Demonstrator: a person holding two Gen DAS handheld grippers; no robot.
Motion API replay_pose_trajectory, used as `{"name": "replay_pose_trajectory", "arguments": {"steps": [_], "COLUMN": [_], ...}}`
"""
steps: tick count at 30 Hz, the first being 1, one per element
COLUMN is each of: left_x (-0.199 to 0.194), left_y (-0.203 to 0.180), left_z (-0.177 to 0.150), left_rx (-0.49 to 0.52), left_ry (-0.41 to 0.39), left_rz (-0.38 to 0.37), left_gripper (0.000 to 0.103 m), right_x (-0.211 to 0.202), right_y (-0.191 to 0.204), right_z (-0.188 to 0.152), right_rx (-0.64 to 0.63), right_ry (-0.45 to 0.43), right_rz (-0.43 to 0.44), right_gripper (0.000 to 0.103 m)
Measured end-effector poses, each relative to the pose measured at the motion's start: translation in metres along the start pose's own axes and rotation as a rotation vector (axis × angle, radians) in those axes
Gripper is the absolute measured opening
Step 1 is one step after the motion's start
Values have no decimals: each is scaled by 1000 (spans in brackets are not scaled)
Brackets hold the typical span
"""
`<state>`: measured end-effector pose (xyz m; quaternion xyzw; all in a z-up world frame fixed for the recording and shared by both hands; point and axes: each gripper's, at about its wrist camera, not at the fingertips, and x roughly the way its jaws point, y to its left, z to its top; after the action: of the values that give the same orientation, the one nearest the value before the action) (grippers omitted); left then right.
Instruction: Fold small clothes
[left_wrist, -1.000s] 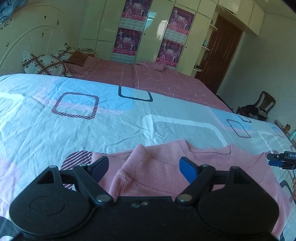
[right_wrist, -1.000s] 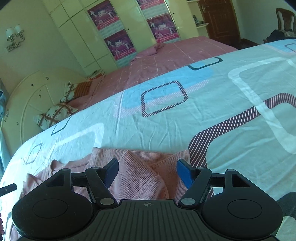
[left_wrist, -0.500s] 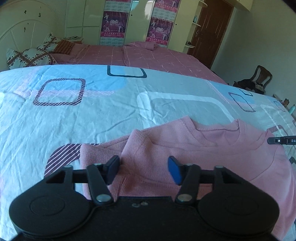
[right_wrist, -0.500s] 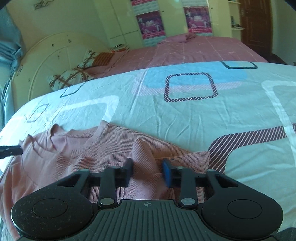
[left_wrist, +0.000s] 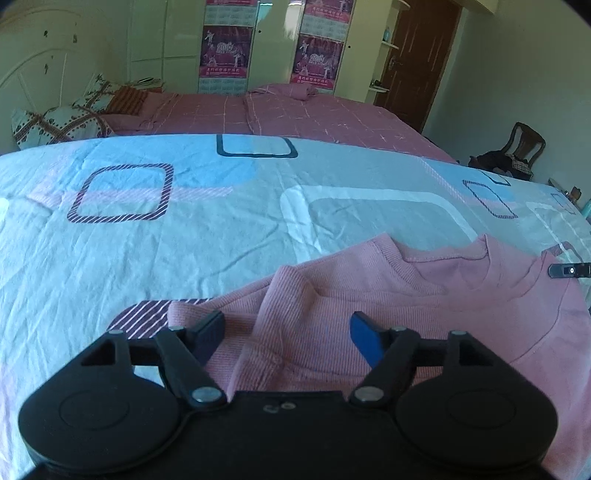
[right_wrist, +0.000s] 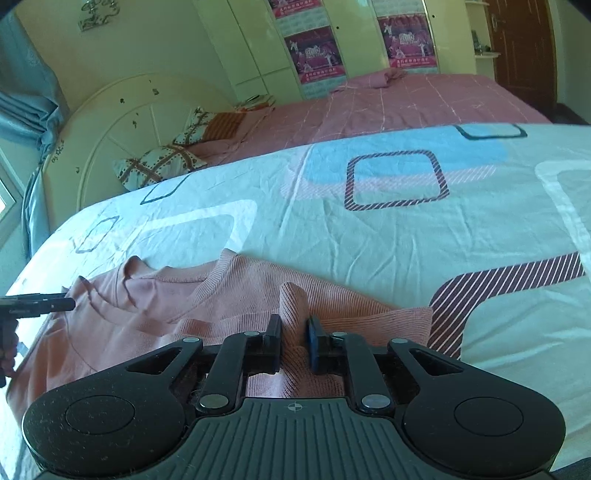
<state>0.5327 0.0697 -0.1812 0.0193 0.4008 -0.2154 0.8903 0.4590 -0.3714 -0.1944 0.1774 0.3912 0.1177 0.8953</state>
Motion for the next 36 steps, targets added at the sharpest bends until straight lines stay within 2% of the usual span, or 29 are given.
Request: {"name": "replay_pose_trajectory", "arguments": {"steps": [1, 2, 4, 5, 6, 7, 9, 11, 13, 15, 17, 18, 19, 20, 21, 22, 23, 24, 25, 26, 28, 31, 33, 34, 35, 36], "left_x": [3, 5, 7, 6, 4, 0, -12, -29, -34, -29, -21, -17, -15, -16, -22, -24, -24, -23, -24, -25, -19, 2, 11, 12, 11, 10], "left_y": [-1, -3, -6, -7, -8, -9, -9, -6, -3, 4, 11, 11, 8, 6, 5, 5, 6, 7, 7, 7, 5, -1, -4, -6, -8, -10], "left_z": [1, 1, 1, 1, 1, 1, 1, 3, 4, 5, 3, 1, 0, -1, -3, -3, -2, -1, 0, 0, 2, 0, -3, -4, -5, -5], "left_rx": [6, 9, 23, 26, 29, 29, 21, -33, -65, -114, -176, -173, -161, -160, -158, -155, -159, -160, -156, -148, -138, -93, -73, -63, -48, -43], "left_ry": [8, 16, 9, 5, -3, -19, -79, -159, -205, -208, -185, -167, -147, -140, -149, -142, -117, -101, -108, -123, -103, -19, 3, -5, -12, -15], "left_rz": [-11, -19, 3, 10, 26, 39, 70, 90, 139, 201, 222, 225, 209, 159, 119, 95, 70, 58, 55, 54, 38, 35, 36, 51, 68, 72], "left_gripper": [58, 39, 29, 14, 5, 5, 4, 4, 3, 0, 0, 0, 0, 0, 5, 11, 35, 58, 67, 76, 76, 65, 51, 45, 23, 5], "right_x": [1, 3, 6, 7, 7, 7, 3, -5, -13, -16, -7, -1, 6, 12, 14, 10, 5, 2, -1, -5, -8, -2, 2, 3, 5, 6], "right_y": [-1, -1, 2, 3, 5, 7, 8, 7, 5, 4, 6, 3, 0, -1, -4, -4, -5, -9, -12, -14, -13, -12, -8, -7, -7, -7], "right_z": [0, 0, -1, -2, -2, -3, -3, -1, 3, 7, 6, 5, 4, 3, 1, 0, 0, 2, 2, 3, 4, 3, -3, -4, -6, -8], "right_rx": [5, 1, -16, -22, -30, -38, -39, -22, -1, 19, 16, 34, 64, 76, 87, 90, 94, 111, 125, 123, 96, 70, 44, 37, 33, 25], "right_ry": [4, 9, 18, 22, 19, 16, 0, -49, -105, -148, -150, -140, -120, -91, -69, -85, -100, -97, -93, -99, -91, -37, -20, -16, -3, 8], "right_rz": [-2, -6, -13, -16, -20, -21, -25, -38, -63, -95, -155, -179, -173, -149, -102, -102, -93, -72, -56, -50, -38, -39, -52, -49, -44, -47], "right_gripper": [16, 16, 16, 15, 15, 11, 9, 9, 8, 8, 8, 8, 8, 8, 9, 9, 14, 36, 59, 62, 62, 62, 60, 42, 30, 16]}}
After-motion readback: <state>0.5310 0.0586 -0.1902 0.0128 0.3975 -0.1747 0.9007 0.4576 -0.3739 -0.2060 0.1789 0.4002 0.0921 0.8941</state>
